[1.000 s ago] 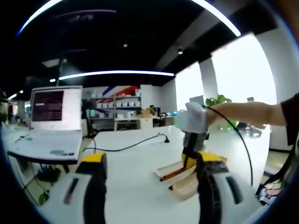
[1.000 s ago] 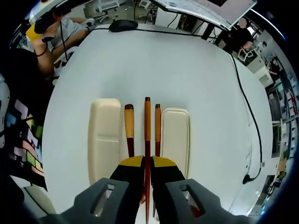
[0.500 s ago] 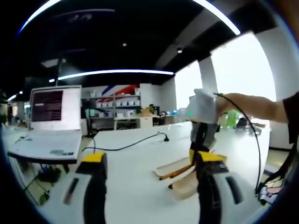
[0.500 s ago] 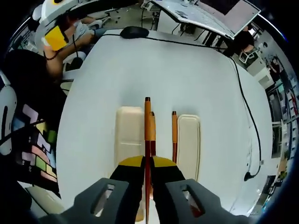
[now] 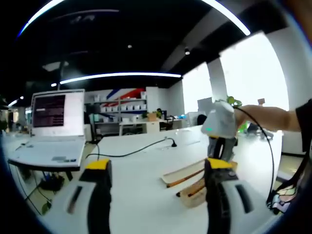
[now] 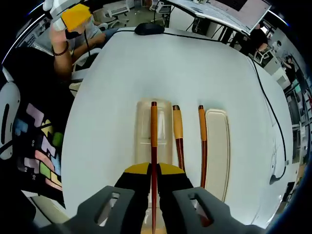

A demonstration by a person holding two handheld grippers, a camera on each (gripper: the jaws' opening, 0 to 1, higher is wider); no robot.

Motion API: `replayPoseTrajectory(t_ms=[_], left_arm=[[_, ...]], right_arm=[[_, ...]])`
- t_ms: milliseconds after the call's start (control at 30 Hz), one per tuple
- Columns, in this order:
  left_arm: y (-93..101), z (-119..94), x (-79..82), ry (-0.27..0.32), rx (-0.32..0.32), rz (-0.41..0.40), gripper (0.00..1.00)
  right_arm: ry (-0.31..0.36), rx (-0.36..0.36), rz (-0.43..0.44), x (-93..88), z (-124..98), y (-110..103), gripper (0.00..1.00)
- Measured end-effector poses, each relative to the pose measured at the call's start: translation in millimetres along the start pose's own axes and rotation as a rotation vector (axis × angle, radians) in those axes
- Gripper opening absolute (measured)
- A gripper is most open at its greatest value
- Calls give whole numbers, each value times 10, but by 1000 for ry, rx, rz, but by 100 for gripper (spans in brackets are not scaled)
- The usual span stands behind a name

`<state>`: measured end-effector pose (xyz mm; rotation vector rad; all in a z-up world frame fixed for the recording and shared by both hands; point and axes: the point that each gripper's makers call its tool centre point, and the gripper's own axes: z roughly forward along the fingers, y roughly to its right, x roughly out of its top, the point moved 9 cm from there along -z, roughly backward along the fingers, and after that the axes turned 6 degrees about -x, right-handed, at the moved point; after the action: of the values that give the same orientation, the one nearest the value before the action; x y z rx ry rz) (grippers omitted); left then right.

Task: Arrange the utensils inside the cutlery case until each visible utensil rests in its matching compartment.

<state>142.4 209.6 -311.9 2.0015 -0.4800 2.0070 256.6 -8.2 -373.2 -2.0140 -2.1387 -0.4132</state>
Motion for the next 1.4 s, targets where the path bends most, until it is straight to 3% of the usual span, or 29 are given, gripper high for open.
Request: replayPoseTrajectory(t_ms=[500,933,1267,1400], left_arm=[[38,67,-75,-32,-20,-11,81],[-30,56,-102,-36,-7,-26,81],[-24,67,-124,-42,-15,-31,80],[-37,62,-130,-41,-9,-32,80]], right_arm=[[26,11,50,31,51,-15,3],[-45,45,83,-4,155,-72,7],[-49,54,48,24,148,-104,10],[-32,57,33,37,27,-111,11]])
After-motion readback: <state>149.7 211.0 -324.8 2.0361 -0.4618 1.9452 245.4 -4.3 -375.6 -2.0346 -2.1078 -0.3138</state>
